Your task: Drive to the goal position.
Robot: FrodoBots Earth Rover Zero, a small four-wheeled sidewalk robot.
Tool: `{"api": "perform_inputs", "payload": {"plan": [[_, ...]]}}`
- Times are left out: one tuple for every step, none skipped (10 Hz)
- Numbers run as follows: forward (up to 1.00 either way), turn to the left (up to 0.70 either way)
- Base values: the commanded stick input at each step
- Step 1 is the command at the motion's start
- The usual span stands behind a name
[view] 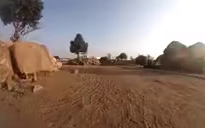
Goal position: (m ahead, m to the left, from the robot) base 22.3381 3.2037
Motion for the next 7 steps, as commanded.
{"api": "perform_inputs", "payload": {"plan": [[0.7, 0.0], [0.7, 0.0], [0.7, 0.0], [0.7, 0.0], [0.7, 0.0], [0.7, 0.0], [0.7, 0.0]]}}
